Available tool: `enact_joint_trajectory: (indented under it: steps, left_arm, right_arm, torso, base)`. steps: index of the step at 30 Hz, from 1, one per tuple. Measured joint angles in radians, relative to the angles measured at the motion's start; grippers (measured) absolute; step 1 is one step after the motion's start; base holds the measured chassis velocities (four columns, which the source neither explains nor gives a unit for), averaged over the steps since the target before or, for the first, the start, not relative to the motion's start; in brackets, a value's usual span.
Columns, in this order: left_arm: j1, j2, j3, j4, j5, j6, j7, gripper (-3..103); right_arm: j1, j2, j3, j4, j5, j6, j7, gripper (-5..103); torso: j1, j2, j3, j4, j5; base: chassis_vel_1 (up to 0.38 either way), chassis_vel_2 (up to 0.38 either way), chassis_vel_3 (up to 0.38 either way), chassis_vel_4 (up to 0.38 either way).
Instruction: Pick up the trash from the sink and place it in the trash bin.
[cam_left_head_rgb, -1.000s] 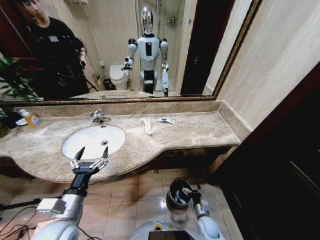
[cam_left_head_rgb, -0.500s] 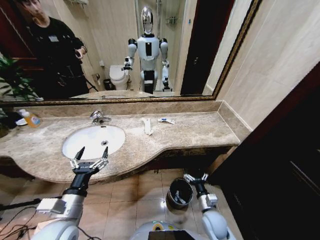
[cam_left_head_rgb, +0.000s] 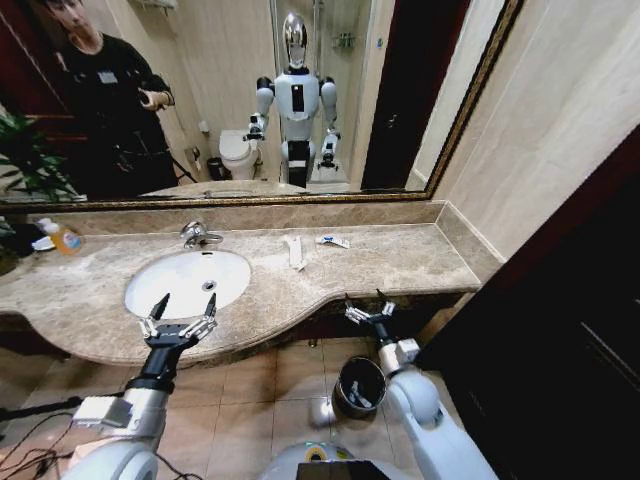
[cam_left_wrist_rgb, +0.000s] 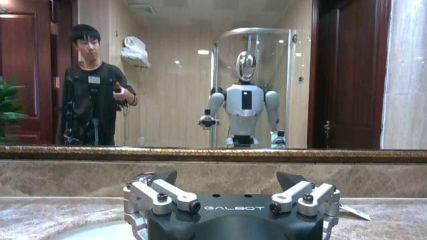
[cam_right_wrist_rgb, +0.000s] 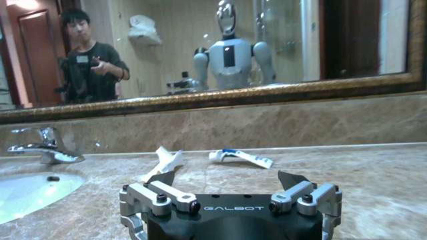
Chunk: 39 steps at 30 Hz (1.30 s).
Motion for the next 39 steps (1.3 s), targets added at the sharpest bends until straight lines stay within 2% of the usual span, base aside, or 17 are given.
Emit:
enact_joint_trajectory:
  steps: [6, 12, 21, 32, 39]
  left_arm:
    - [0.000, 0.000, 0.000, 0.000, 0.000, 0.000, 0.000, 100]
    - [0.000, 0.000, 0.000, 0.000, 0.000, 0.000, 0.000, 100]
    - [0.000, 0.000, 0.000, 0.000, 0.000, 0.000, 0.000, 100]
    - [0.000, 0.000, 0.000, 0.000, 0.000, 0.000, 0.000, 100]
    - [0.000, 0.000, 0.000, 0.000, 0.000, 0.000, 0.000, 100]
  right_arm:
    - [0.116, -0.026, -0.048, -0.060, 0.034, -0.074, -0.001, 100]
    - [0.203, -0.026, -0.108, -0.110, 0.074, -0.105, 0.014, 100]
    - [0.347, 0.022, -0.219, -0.234, 0.117, -0.126, 0.042, 100]
    - [0.525, 0.095, -0.295, -0.356, 0.192, -0.171, 0.066, 100]
    - [0.611, 0.142, -0.308, -0.471, 0.198, -0.170, 0.066, 100]
  torso:
    - [0.000, 0.000, 0.000, -0.0001, 0.0000]
    - [0.000, 0.000, 0.000, 0.0000, 0.0000]
    - [0.000, 0.000, 0.000, -0.0001, 0.0000]
    - [0.000, 0.000, 0.000, -0.0001, -0.0001]
    - [0.000, 0.000, 0.000, 0.0000, -0.0001]
  base:
    - [0.000, 0.000, 0.000, 0.000]
    - [0.000, 0.000, 0.000, 0.000]
    - [0.000, 0.000, 0.000, 0.000]
    - [0.000, 0.000, 0.000, 0.000]
    - [0.000, 0.000, 0.000, 0.000]
